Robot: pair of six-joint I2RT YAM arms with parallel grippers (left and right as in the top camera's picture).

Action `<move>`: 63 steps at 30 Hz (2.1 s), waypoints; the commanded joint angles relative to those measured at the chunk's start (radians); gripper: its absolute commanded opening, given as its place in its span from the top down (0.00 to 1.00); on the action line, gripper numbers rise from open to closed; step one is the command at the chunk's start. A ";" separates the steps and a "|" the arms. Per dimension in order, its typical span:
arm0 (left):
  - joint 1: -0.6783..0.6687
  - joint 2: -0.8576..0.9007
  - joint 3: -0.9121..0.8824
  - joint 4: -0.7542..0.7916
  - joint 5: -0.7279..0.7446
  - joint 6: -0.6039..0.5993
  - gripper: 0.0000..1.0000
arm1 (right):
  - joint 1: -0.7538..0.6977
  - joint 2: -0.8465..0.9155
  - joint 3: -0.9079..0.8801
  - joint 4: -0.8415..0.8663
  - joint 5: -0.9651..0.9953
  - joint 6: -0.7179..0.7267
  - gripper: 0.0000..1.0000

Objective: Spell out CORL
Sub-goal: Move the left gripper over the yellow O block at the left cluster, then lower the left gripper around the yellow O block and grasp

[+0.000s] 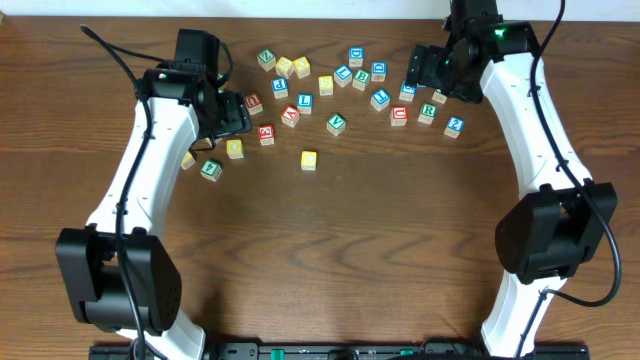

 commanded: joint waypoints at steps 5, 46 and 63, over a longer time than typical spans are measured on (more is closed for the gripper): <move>0.002 0.011 -0.005 -0.007 -0.008 0.012 0.21 | 0.007 0.005 0.012 -0.004 0.011 0.009 0.06; -0.026 0.074 -0.064 0.042 -0.008 -0.026 0.22 | 0.007 0.005 0.012 -0.029 0.011 0.009 0.05; -0.026 0.098 -0.064 0.048 -0.008 -0.025 0.22 | 0.007 0.005 0.012 -0.027 0.011 0.009 0.05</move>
